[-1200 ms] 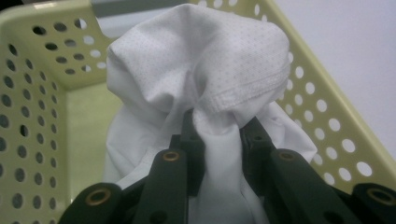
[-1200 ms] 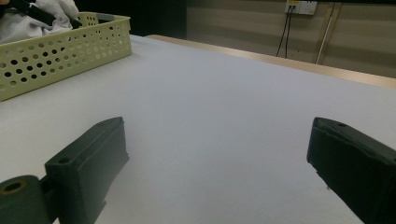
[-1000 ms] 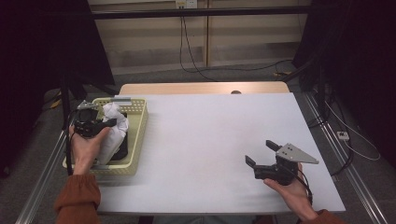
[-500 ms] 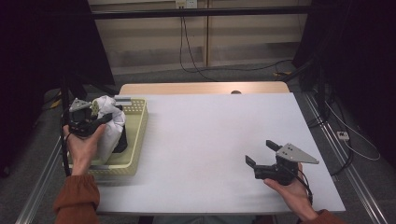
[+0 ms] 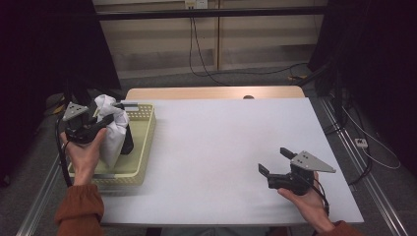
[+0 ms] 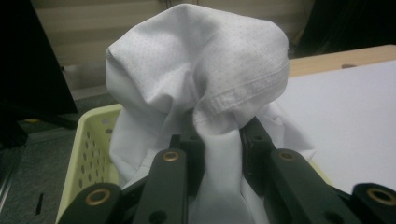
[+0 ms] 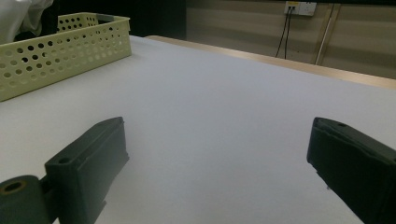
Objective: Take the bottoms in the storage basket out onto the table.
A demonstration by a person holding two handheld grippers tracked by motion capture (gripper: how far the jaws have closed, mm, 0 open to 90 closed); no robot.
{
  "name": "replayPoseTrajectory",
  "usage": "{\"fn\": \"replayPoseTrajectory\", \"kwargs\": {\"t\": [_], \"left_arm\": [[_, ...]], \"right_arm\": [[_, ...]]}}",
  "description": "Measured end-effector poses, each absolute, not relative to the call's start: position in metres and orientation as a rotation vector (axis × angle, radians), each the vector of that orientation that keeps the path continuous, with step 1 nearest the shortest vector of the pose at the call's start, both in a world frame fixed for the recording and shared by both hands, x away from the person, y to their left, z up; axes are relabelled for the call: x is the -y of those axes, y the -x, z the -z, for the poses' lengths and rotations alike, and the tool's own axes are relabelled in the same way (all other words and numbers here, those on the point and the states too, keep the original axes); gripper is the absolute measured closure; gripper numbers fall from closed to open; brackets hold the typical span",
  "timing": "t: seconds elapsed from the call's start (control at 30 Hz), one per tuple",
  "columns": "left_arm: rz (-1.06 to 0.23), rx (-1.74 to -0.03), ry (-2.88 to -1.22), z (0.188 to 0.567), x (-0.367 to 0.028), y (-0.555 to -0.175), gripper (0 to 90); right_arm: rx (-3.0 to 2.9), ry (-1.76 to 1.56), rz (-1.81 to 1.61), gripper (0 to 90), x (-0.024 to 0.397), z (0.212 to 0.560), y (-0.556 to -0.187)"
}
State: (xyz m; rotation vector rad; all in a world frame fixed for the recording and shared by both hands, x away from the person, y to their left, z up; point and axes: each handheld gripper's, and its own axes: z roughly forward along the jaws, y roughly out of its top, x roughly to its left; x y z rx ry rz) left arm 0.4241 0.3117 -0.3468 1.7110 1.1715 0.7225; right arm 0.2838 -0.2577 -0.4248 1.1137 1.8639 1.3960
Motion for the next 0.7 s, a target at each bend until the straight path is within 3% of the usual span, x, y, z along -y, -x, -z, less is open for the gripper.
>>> {"fn": "replayPoseTrajectory", "kwargs": {"t": [0.7], "left_arm": [[-0.793,-1.123,-1.537,0.331,-0.318,-0.41,75.6]], "right_arm": [[-1.862,-1.116,-1.399,5.0,0.258,0.425,-0.284]]}}
